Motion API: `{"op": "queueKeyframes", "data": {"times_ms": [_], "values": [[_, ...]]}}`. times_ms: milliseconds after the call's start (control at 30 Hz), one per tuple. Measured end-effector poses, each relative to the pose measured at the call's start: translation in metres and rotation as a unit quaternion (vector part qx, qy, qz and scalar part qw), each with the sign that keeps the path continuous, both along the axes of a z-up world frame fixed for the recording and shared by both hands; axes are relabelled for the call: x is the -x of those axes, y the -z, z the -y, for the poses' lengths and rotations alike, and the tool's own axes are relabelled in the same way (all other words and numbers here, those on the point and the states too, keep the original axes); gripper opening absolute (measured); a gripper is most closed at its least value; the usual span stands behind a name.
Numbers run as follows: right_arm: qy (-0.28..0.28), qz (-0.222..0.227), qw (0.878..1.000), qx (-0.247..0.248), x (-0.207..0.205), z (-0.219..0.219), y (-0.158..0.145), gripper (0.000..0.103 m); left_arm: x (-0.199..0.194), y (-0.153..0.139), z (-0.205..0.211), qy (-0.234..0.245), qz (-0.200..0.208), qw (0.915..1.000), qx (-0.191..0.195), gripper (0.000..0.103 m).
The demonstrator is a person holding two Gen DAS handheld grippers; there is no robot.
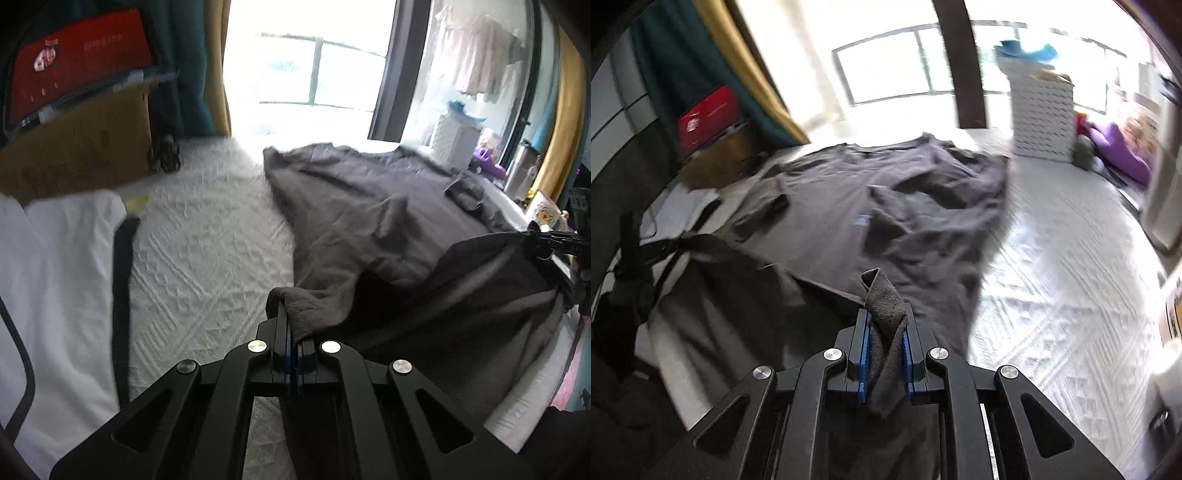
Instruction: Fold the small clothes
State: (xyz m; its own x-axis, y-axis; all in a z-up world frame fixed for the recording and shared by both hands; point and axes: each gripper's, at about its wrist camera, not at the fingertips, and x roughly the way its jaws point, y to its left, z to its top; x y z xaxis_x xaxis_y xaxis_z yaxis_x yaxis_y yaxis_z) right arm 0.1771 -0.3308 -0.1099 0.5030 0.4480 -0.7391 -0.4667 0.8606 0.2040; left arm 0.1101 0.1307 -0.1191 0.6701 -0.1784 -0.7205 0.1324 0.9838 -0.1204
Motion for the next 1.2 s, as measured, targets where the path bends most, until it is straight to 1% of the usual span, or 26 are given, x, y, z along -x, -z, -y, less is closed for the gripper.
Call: {"op": "queueKeyframes", "data": {"times_ms": [67, 200, 333, 433, 600, 667, 700, 733, 800, 933, 1033, 1167, 1200], "values": [[0.016, -0.005, 1.0, 0.005, 0.0, -0.001, 0.007, 0.015, 0.0, 0.004, -0.001, -0.001, -0.006, 1.0, 0.0, 0.0], [0.031, 0.004, 0.999, 0.014, 0.007, -0.002, 0.009, 0.015, 0.006, 0.004, -0.003, 0.0, -0.008, 1.0, -0.002, 0.0], [0.034, 0.02, 0.998, 0.04, 0.019, -0.007, 0.008, 0.015, 0.02, 0.0, -0.005, 0.007, 0.002, 1.0, -0.002, 0.0], [0.034, 0.031, 0.997, 0.058, 0.029, -0.01, 0.007, 0.015, 0.03, 0.0, -0.005, 0.017, 0.001, 0.9998, -0.001, 0.001], [0.037, 0.035, 0.997, 0.065, 0.035, -0.013, 0.009, 0.015, 0.04, -0.004, -0.006, 0.04, -0.009, 0.9991, -0.009, 0.003], [0.038, 0.038, 0.996, 0.07, 0.037, -0.015, 0.009, 0.015, 0.047, -0.007, -0.004, 0.055, -0.007, 0.9982, -0.022, 0.009], [0.038, 0.039, 0.996, 0.073, 0.037, -0.016, 0.009, 0.015, 0.052, -0.009, -0.003, 0.062, -0.004, 0.9976, -0.031, 0.019], [0.038, 0.039, 0.996, 0.074, 0.037, -0.017, 0.009, 0.015, 0.056, -0.01, -0.003, 0.066, -0.004, 0.997, -0.039, 0.035], [0.039, 0.038, 0.996, 0.076, 0.038, -0.018, 0.01, 0.015, 0.063, -0.01, -0.005, 0.07, -0.004, 0.9964, -0.047, 0.051], [0.042, 0.038, 0.995, 0.078, 0.039, -0.02, 0.012, 0.015, 0.08, -0.01, -0.011, 0.072, -0.01, 0.996, -0.053, 0.051], [0.041, 0.039, 0.995, 0.083, 0.04, -0.022, 0.012, 0.015, 0.091, -0.012, -0.013, 0.078, -0.007, 0.9956, -0.051, 0.051], [0.042, 0.04, 0.995, 0.086, 0.04, -0.023, 0.012, 0.015, 0.104, -0.014, -0.014, 0.093, -0.009, 0.9948, -0.041, 0.055], [0.042, 0.041, 0.994, 0.088, 0.04, -0.023, 0.012, 0.015, 0.105, -0.014, -0.014, 0.1, -0.014, 0.9943, -0.032, 0.055]]}}
